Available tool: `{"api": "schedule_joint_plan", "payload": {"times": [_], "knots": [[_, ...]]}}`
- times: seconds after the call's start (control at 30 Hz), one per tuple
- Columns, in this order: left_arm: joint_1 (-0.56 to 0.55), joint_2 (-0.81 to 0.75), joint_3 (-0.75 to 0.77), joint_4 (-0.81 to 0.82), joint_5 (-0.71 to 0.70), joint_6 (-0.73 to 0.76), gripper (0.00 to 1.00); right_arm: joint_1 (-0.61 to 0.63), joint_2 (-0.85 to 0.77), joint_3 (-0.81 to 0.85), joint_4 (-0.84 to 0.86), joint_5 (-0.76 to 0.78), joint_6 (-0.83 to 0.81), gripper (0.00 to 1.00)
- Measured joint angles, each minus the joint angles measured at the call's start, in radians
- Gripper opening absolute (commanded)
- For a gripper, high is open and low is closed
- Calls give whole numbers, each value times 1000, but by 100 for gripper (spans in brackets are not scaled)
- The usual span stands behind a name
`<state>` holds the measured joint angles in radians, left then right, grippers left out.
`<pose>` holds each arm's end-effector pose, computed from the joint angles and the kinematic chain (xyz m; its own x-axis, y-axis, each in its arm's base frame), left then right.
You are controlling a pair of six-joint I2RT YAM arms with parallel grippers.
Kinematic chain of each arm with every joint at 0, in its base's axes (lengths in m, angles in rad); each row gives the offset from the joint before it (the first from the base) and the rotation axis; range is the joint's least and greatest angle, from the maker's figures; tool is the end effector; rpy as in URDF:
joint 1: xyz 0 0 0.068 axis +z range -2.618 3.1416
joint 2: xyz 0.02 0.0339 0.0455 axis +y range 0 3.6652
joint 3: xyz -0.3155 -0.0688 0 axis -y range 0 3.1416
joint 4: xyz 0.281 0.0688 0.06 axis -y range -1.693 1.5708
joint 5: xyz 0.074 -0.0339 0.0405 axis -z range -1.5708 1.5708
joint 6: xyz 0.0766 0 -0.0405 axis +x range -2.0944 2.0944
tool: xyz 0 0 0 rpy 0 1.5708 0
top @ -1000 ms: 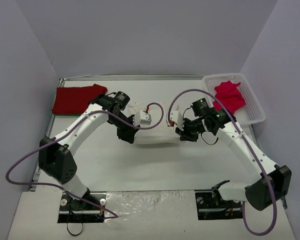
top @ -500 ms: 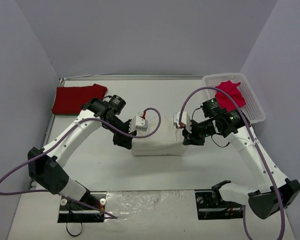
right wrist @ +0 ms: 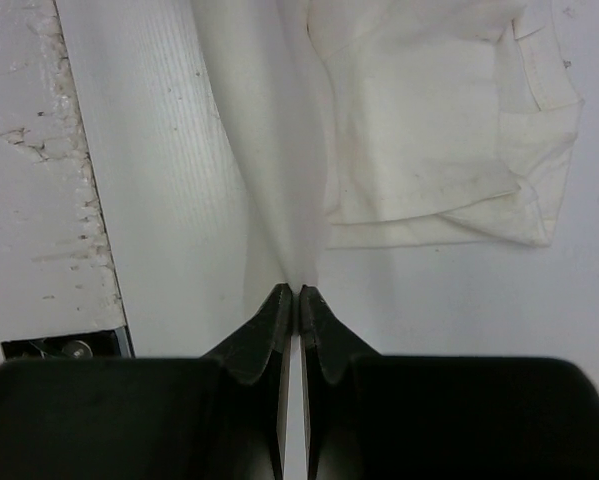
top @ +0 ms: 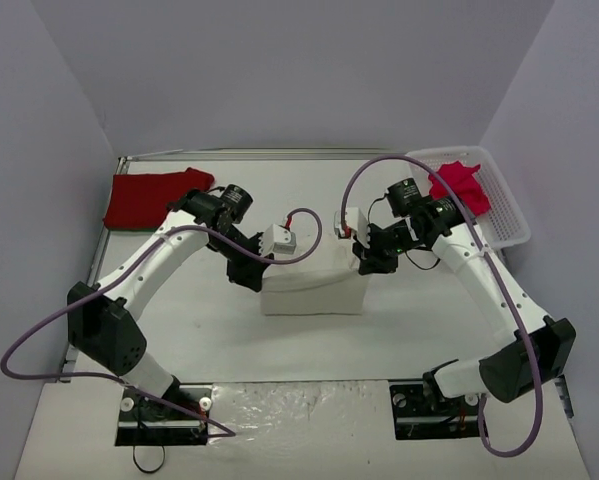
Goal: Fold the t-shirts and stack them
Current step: Fold the long partially folded tshirt into a neat square
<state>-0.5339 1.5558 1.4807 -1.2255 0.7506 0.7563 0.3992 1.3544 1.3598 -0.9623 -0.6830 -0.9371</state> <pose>0.2615 -0.2153 0.3424 -0.2405 0.7251 -0.6452 0.9540 0.0539 -0.2950 0.2666 0.1650 0.3741 0.0669 -0.6502 -0.7568 -0.9838 0.0835 -0.1587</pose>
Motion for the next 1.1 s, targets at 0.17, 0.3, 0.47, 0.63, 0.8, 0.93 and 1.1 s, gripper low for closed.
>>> {"api": "schedule_joint_plan", "payload": {"times": [0.17, 0.3, 0.47, 0.63, 0.8, 0.93, 1.1], "knots": [[33, 22, 54, 10, -21, -11, 2, -10, 60, 48, 13, 11, -13, 0], [64, 51, 107, 28, -34, -26, 2, -24, 111, 86, 22, 14, -30, 0], [81, 134, 175, 25, -48, -26, 2, -45, 196, 148, 29, 22, -52, 0], [103, 233, 249, 21, -50, -24, 2, -69, 289, 222, 35, 31, -69, 0], [130, 330, 355, 9, -49, -15, 2, -93, 400, 314, 38, 35, -92, 0], [152, 412, 442, -6, -48, -1, 2, -111, 502, 393, 40, 34, -107, 0], [180, 539, 559, -26, -47, 16, 3, -126, 647, 497, 43, 28, -119, 0]]}}
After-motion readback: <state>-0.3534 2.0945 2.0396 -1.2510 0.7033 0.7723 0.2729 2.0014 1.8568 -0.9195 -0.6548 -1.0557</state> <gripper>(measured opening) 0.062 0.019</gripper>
